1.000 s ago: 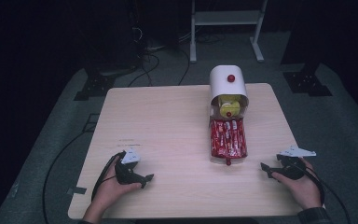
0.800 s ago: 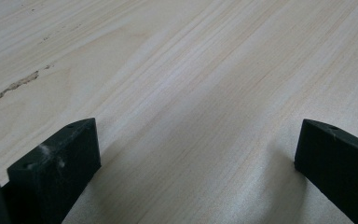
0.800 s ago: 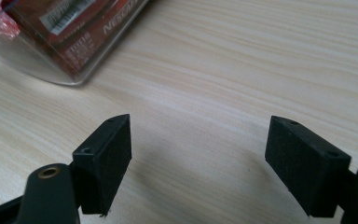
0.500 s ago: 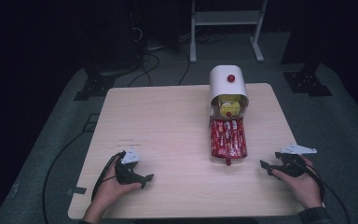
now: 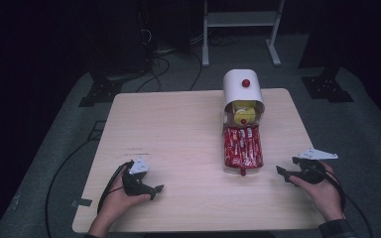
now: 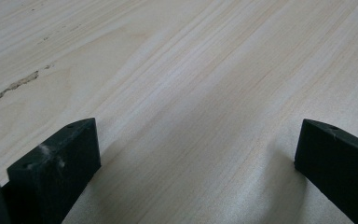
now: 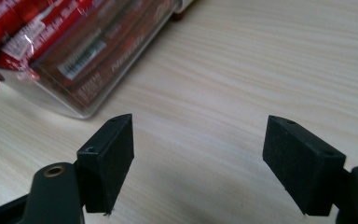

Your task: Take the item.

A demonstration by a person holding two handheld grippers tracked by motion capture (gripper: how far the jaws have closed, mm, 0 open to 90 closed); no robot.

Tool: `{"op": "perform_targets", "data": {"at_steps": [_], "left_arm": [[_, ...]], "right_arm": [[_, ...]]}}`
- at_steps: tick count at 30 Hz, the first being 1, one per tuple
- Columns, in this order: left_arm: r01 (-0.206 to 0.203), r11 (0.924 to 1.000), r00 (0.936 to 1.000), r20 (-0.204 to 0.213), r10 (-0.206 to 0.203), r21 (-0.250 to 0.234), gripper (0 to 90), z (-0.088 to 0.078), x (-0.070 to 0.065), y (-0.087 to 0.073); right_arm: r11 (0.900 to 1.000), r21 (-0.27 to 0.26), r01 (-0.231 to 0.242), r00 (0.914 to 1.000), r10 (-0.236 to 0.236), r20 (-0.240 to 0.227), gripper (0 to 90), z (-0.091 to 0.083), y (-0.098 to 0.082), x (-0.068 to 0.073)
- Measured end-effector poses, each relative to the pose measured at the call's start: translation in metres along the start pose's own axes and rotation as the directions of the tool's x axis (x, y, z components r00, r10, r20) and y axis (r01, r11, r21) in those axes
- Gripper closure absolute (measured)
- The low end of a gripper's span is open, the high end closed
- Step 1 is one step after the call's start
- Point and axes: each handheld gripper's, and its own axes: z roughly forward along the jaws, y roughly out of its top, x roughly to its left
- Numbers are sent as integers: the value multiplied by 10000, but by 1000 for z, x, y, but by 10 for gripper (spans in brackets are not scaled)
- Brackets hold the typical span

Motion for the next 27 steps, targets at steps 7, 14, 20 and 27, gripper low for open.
{"op": "perform_targets", "data": {"at_steps": [7, 14, 20, 27], "left_arm": [[-2, 10000, 10000, -2, 2, 5, 0, 0, 0, 0], [-2, 10000, 10000, -1, 2, -1, 0, 0, 0, 0], [0, 10000, 10000, -1, 0, 2, 0, 0, 0, 0], [-5, 10000, 10000, 0, 5, 4, 0, 0, 0, 0]], "right_arm": [[10000, -73, 46, 10000, -47, -22, 238, -1, 5, 1], [9998, -171, 99, 9999, -100, -35, 238, -1, 11, 0], [9996, -254, 96, 9999, -98, -59, 238, -1, 16, 0], [9991, -397, 117, 9999, -118, -19, 238, -3, 22, -1]]}}
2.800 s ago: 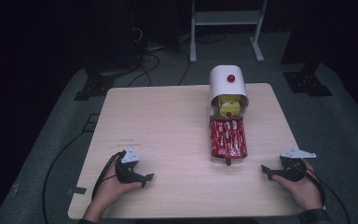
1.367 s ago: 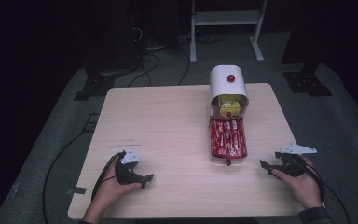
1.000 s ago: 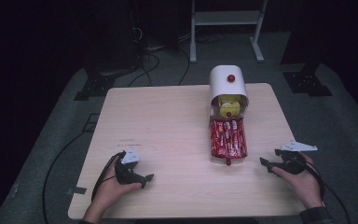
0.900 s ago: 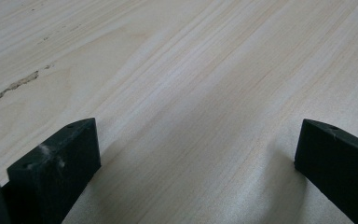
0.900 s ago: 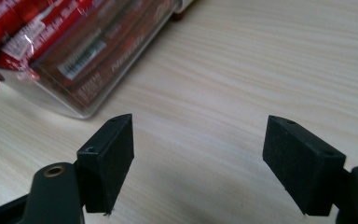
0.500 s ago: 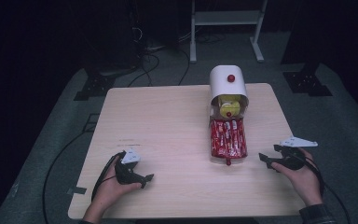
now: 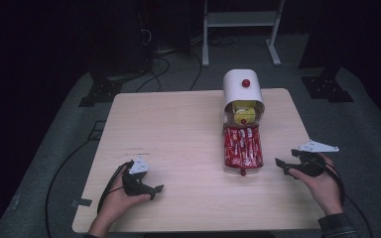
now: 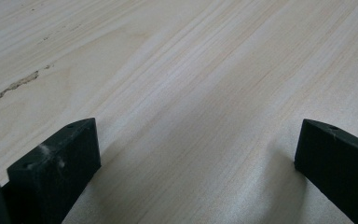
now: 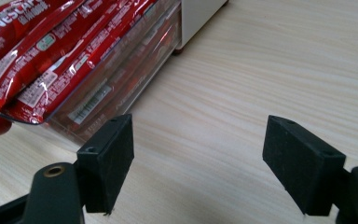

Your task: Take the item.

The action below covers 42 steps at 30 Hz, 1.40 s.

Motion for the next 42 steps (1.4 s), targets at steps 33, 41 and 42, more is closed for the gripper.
{"op": "perform_targets", "data": {"at_steps": [33, 41, 42], "left_arm": [[-3, 10000, 10000, 7, 3, 32, 0, 0, 0, 0], [-5, 10000, 10000, 4, 5, 31, 0, 0, 0, 0], [-5, 10000, 10000, 4, 5, 31, 0, 0, 0, 0]], "right_arm": [[9987, -505, 86, 9999, -93, -126, 242, -2, 25, 2], [9981, -597, 121, 9998, -131, -169, 245, -1, 32, 3], [9981, -597, 121, 9998, -131, -169, 245, -1, 32, 3]]}}
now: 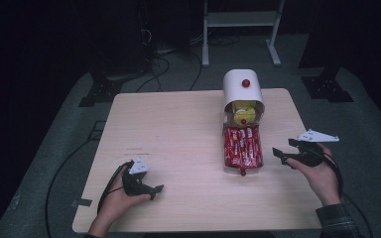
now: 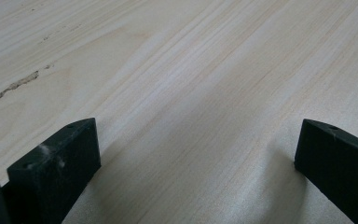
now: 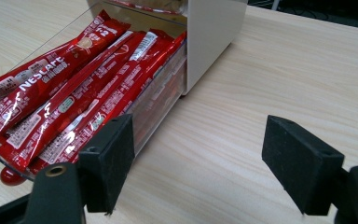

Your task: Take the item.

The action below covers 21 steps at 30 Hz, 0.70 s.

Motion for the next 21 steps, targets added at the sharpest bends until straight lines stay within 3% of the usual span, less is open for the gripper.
{"op": "perform_targets", "data": {"at_steps": [21], "left_arm": [[-5, 10000, 10000, 0, 5, -4, 0, 0, 0, 0]], "right_arm": [[9997, -180, 153, 9994, -159, -319, 287, 7, 18, 9]]}}
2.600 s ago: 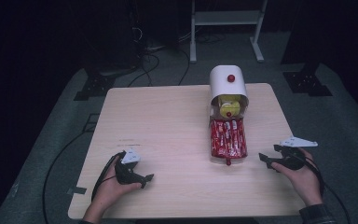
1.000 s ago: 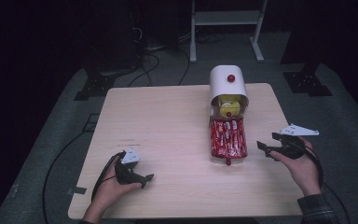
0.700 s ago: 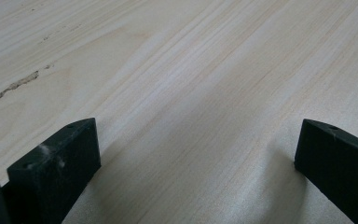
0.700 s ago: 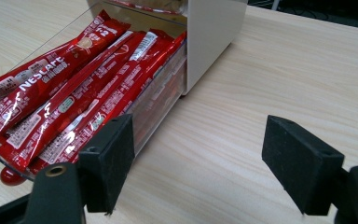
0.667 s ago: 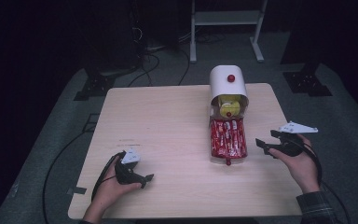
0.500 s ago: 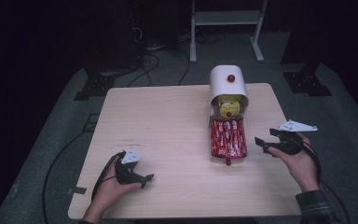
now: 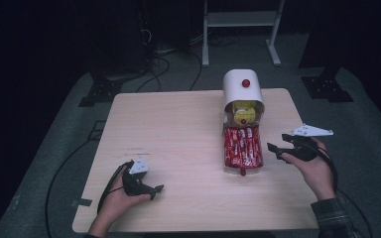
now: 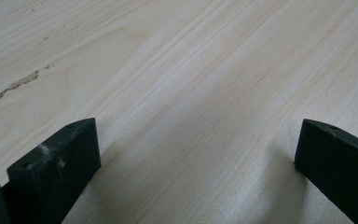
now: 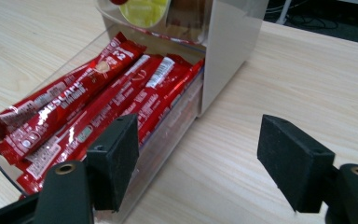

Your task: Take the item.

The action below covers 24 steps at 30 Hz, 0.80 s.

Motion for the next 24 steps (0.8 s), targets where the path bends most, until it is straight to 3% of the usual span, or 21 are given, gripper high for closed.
{"op": "perform_targets", "data": {"at_steps": [24], "left_arm": [[-2, 10000, 10000, 1, 2, 2, 0, 0, 0, 0]], "right_arm": [[9998, -61, 189, 9990, -191, -413, 358, 10, 16, 15]]}}
